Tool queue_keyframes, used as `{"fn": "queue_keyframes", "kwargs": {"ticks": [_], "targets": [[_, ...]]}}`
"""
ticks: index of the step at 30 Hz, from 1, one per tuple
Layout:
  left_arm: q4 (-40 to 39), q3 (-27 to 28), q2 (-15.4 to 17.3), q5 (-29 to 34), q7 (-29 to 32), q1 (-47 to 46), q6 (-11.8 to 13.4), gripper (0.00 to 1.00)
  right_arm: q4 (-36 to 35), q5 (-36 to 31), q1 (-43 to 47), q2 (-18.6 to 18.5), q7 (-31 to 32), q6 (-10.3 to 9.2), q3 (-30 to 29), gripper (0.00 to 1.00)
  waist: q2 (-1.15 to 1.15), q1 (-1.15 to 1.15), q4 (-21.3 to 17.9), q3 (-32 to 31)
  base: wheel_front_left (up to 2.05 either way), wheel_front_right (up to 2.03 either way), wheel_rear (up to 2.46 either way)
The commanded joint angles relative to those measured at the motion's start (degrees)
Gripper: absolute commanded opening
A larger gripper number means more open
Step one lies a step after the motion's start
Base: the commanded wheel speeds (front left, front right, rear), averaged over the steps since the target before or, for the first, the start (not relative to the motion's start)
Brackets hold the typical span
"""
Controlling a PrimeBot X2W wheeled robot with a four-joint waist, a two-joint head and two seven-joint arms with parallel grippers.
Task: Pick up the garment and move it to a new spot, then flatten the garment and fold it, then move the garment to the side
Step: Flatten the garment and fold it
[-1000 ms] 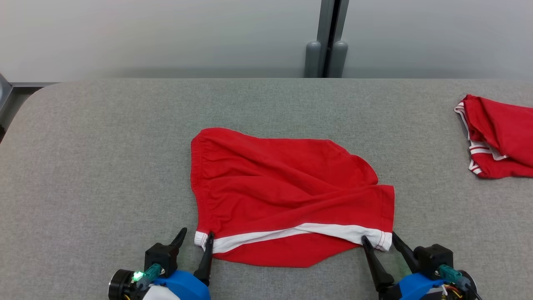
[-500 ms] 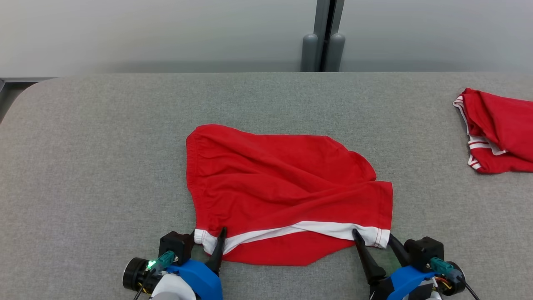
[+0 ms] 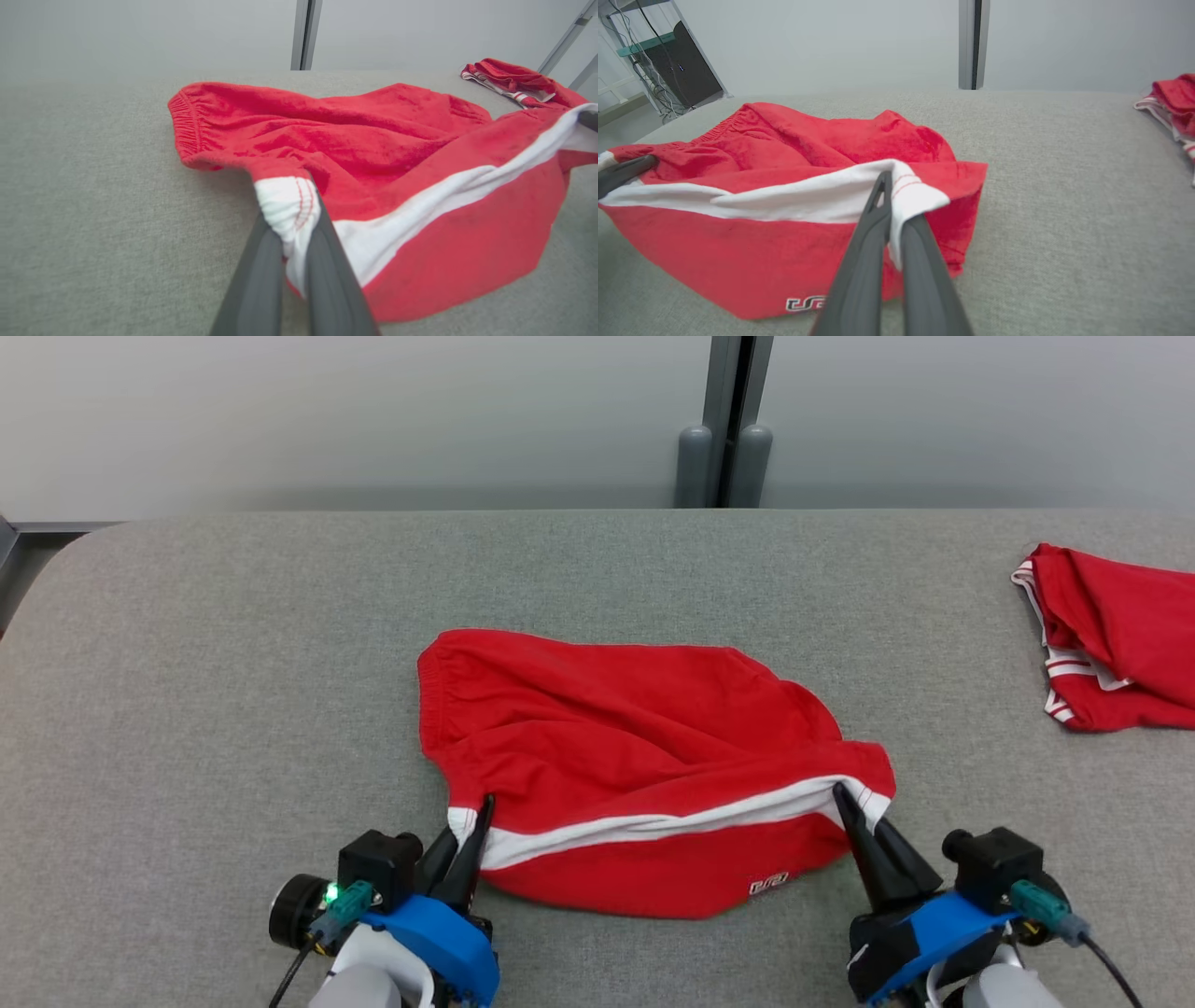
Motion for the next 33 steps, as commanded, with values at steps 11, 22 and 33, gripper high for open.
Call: {"fn": "queue_keyframes", "kwargs": {"ticks": [11,22,33], "targets": [[-10.1,2.0,2.7,-2.9,6.0,-19.1,-0.1,0.0,-6.6,2.9,-18.1,-5.6,2.9,0.02,0.8,0.0,0.0,0.0,-1.4,5.6,0.0,0.0,0.0],[-3.3,2.4,3.6,-4.9,9.3,-52.2,-0.1,0.0,1.6,5.6,-52.9,-7.3,4.6,0.02,1.6,0.0,0.0,0.0,-3.3,16.1,0.0,0.0,0.0],[4.9,-2.3,1.4,-8.2,2.7,-62.1,-0.1,0.0,10.4,9.7,-63.9,-8.1,0.9,0.02,4.7,0.0,0.0,0.0,-3.4,18.5,0.0,0.0,0.0]]}}
